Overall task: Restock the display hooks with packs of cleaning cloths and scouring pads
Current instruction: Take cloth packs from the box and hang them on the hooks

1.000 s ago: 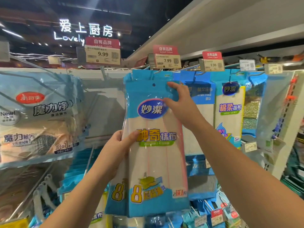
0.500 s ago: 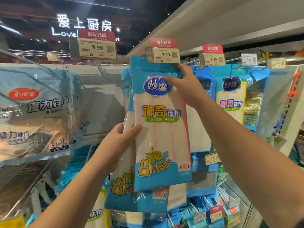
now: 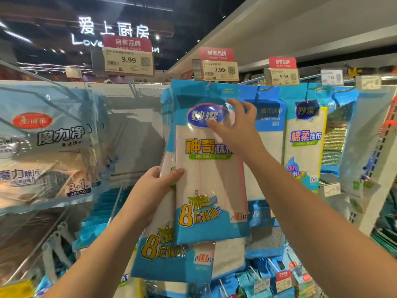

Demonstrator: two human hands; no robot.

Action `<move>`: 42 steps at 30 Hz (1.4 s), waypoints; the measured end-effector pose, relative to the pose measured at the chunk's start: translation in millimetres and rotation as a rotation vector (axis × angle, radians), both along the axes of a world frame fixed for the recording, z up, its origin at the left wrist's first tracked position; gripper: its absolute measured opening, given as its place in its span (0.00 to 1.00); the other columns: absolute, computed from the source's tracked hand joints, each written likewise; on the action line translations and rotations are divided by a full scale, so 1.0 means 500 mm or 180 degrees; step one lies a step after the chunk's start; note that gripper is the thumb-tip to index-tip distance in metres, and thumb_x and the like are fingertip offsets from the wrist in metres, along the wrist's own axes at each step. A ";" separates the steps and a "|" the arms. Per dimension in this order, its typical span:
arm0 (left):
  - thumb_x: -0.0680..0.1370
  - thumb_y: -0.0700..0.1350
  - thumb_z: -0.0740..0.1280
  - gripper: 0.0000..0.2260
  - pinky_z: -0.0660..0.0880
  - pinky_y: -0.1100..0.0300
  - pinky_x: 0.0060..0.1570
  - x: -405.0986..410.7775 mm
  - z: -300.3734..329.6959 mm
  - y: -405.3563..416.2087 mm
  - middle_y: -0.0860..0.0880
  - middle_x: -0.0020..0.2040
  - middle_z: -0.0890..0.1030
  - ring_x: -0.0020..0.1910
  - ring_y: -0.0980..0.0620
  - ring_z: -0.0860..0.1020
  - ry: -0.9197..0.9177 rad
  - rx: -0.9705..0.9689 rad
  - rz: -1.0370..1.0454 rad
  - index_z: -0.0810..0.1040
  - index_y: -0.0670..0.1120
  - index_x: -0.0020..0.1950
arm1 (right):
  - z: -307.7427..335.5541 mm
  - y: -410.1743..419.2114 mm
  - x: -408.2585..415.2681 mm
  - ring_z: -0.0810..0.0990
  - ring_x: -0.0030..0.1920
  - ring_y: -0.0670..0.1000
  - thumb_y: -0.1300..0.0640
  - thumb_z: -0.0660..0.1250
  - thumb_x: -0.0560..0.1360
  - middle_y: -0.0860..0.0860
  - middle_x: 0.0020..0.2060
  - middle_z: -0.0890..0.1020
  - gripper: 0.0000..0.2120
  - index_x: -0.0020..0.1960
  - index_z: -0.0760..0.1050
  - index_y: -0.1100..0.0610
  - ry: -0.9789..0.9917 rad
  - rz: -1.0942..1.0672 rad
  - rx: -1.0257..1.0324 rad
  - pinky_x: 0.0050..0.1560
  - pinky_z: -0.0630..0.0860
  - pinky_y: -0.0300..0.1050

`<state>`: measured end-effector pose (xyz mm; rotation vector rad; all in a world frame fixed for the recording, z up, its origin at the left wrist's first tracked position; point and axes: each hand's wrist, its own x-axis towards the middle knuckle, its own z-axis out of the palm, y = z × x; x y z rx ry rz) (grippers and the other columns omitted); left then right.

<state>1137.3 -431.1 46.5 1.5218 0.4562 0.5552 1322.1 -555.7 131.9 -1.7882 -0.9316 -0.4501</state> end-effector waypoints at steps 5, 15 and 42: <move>0.74 0.60 0.73 0.18 0.83 0.41 0.48 -0.016 -0.009 0.008 0.51 0.47 0.87 0.43 0.48 0.87 0.0092 0.0547 0.0516 0.77 0.52 0.57 | -0.029 0.015 -0.011 0.56 0.77 0.53 0.42 0.76 0.70 0.54 0.78 0.50 0.42 0.77 0.60 0.48 0.0073 0.0006 -0.0258 0.74 0.60 0.47; 0.77 0.59 0.70 0.10 0.81 0.50 0.44 -0.145 -0.049 0.065 0.56 0.42 0.86 0.40 0.53 0.85 0.0213 0.1223 0.1459 0.80 0.54 0.53 | -0.042 0.081 0.041 0.52 0.78 0.58 0.41 0.75 0.71 0.57 0.79 0.49 0.45 0.80 0.55 0.50 -0.0064 -0.0155 -0.0388 0.77 0.56 0.56; 0.72 0.58 0.75 0.17 0.80 0.33 0.53 -0.007 0.043 -0.007 0.45 0.48 0.87 0.46 0.40 0.86 -0.0805 0.0163 0.0361 0.82 0.49 0.53 | 0.105 -0.037 -0.003 0.63 0.75 0.49 0.59 0.59 0.80 0.50 0.75 0.67 0.24 0.76 0.66 0.56 -0.1167 -0.0009 0.0241 0.75 0.58 0.43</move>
